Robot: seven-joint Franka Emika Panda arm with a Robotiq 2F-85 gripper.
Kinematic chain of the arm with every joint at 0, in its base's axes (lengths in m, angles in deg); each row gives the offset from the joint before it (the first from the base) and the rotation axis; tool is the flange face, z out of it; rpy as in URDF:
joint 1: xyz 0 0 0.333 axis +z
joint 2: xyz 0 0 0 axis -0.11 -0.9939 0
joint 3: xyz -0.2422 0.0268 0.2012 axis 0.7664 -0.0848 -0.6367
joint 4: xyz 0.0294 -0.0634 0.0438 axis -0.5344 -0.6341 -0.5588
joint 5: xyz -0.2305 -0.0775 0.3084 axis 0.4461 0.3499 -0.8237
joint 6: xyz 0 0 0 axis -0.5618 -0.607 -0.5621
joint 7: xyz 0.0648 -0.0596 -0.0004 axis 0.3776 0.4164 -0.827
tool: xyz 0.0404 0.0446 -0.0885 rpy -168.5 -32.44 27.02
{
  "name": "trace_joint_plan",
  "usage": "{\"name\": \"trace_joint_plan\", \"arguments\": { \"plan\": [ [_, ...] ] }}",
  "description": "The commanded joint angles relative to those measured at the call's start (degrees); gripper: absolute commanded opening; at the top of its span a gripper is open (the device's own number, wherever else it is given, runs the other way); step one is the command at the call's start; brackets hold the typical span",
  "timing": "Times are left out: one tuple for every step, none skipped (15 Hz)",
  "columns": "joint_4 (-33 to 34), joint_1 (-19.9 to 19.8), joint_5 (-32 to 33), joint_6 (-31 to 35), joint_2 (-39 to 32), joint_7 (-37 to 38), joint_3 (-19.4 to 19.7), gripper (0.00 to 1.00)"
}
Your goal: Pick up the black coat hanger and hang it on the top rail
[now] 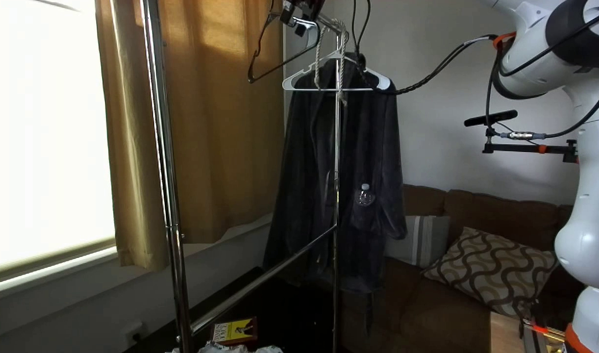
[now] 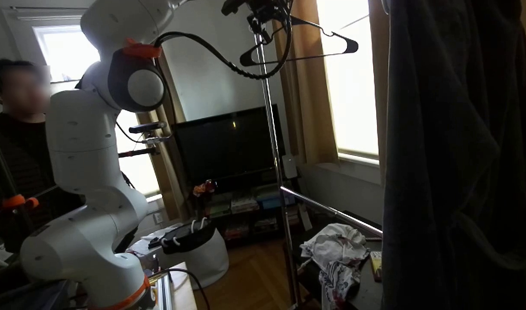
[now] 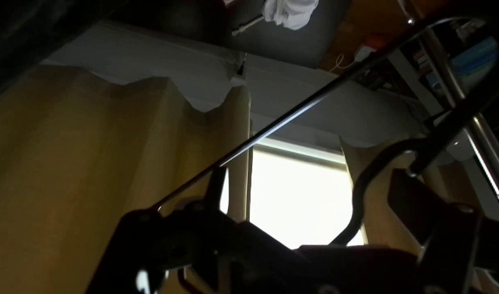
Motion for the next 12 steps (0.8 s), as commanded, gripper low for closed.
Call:
{"name": "trace_joint_plan", "arguments": {
  "plan": [
    [-1.2,-3.8,-5.7,-0.9,1.1,1.4,-1.4,1.00],
    [-1.2,-5.1,-8.4,1.0,0.9,2.4,-1.8,1.00],
    [-1.5,-6.3,-10.9,1.8,0.7,2.9,-2.1,1.00],
    [-1.9,-7.4,-13.1,2.0,0.6,3.2,-2.3,1.00],
    [-2.6,-8.1,-14.7,0.9,0.2,2.6,-2.4,1.00],
    [-3.5,-8.8,-16.0,-0.5,0.1,2.1,-2.4,1.00],
    [-5.0,-9.4,-16.5,-3.0,0.3,2.1,-1.9,1.00],
    [-6.7,-9.8,-16.3,-5.4,0.7,1.9,-1.4,1.00],
    [-8.6,-10.3,-16.0,-6.4,0.7,2.6,-1.1,1.00],
    [-10.7,-10.8,-15.0,-7.0,1.2,3.3,-0.4,1.00],
    [-12.6,-11.3,-14.7,-7.8,1.3,3.8,-0.1,1.00],
    [-13.9,-11.8,-15.2,-9.3,1.0,4.3,0.0,1.00]
  ]
}}
